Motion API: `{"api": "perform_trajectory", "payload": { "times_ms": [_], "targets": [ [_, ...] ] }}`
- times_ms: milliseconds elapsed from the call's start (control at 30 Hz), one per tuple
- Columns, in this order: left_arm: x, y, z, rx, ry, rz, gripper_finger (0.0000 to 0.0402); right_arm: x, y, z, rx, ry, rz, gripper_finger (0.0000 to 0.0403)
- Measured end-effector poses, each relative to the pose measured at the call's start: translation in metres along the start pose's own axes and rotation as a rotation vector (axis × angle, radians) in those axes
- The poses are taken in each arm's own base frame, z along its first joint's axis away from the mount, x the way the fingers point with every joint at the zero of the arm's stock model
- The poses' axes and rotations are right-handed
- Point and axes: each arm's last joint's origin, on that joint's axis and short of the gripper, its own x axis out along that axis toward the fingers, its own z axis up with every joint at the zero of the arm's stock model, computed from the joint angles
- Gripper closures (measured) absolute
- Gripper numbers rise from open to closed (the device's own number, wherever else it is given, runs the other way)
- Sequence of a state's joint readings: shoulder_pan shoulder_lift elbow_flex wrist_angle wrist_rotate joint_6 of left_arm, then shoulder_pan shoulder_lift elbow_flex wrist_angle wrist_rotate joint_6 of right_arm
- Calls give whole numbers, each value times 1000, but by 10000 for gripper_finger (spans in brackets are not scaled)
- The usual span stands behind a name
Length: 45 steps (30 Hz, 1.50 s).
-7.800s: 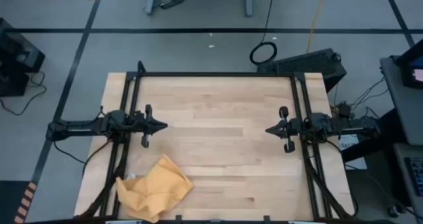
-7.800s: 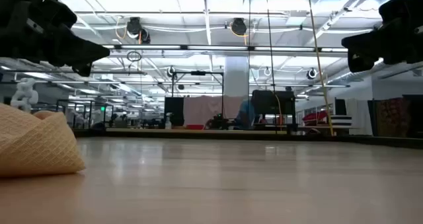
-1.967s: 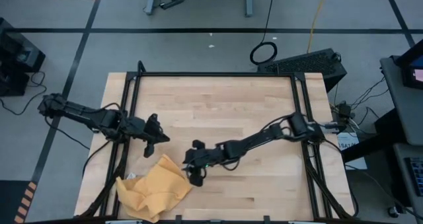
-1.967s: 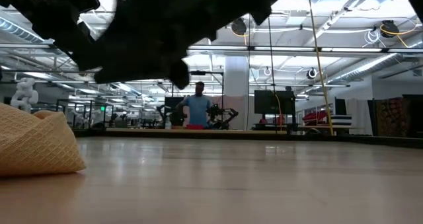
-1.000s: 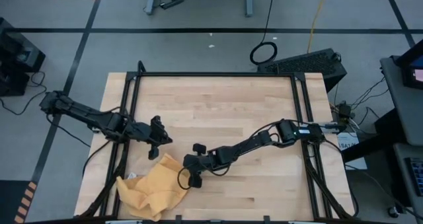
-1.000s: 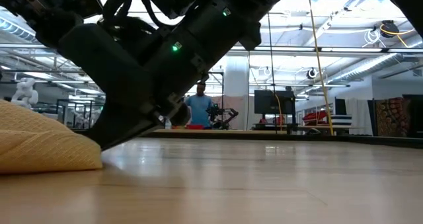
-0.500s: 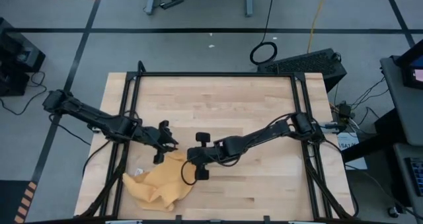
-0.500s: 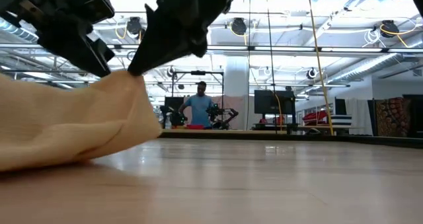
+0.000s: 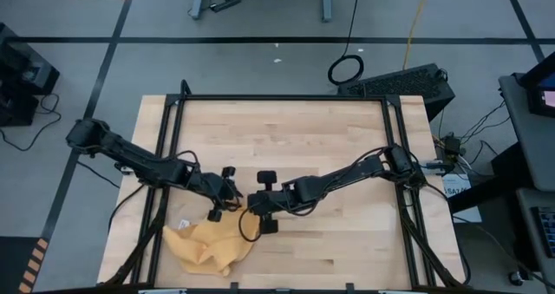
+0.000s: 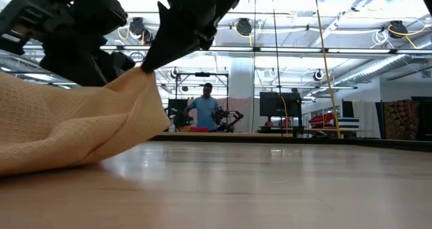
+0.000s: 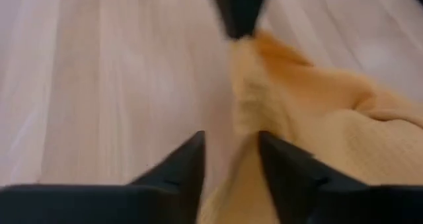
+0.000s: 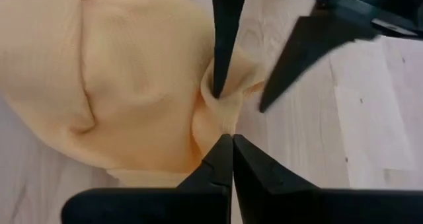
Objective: Roll towel into tight, uniform cylinder
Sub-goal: Roll the orange towel
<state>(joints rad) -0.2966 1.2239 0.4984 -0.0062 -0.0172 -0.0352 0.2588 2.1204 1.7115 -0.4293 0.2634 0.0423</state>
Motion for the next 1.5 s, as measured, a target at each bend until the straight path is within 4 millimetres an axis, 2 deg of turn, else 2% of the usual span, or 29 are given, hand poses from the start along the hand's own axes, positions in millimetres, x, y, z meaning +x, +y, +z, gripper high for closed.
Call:
{"api": "perform_trajectory", "payload": {
  "times_ms": [100,133,333,400,567,700,800,900,1100,1200,1300,1400,1500],
  "targets": [
    [-1,-1,4,24,-46,-17,372,0,0,-2,-11,20,-1,403],
    [-3,-1,7,25,-71,-17,385,-1,0,-3,-12,29,-2,403],
    [-18,1,22,89,-165,48,396,-3,0,-6,22,70,-15,402],
    [-24,2,28,114,-198,79,396,-12,0,-6,40,86,-41,394],
    [-43,7,47,174,-292,186,397,-35,3,-11,85,163,-124,347],
    [-55,14,59,191,-347,260,398,-51,8,-8,165,138,-158,291],
    [-59,19,62,204,-357,290,398,-48,18,-13,222,110,-180,246],
    [-61,25,65,209,-360,315,399,-38,26,-19,278,20,-279,205],
    [-64,26,70,214,-379,294,399,-19,25,-48,295,-100,-543,157],
    [-66,24,74,221,-398,259,399,-13,23,-53,248,-127,-581,159],
    [-67,24,76,224,-409,245,400,-9,19,-52,210,-149,-579,188],
    [-67,24,76,224,-408,244,400,-9,17,-50,160,-154,-582,243],
    [-67,24,76,233,-406,247,400,-13,15,-48,104,-142,-609,323]
  ]
}}
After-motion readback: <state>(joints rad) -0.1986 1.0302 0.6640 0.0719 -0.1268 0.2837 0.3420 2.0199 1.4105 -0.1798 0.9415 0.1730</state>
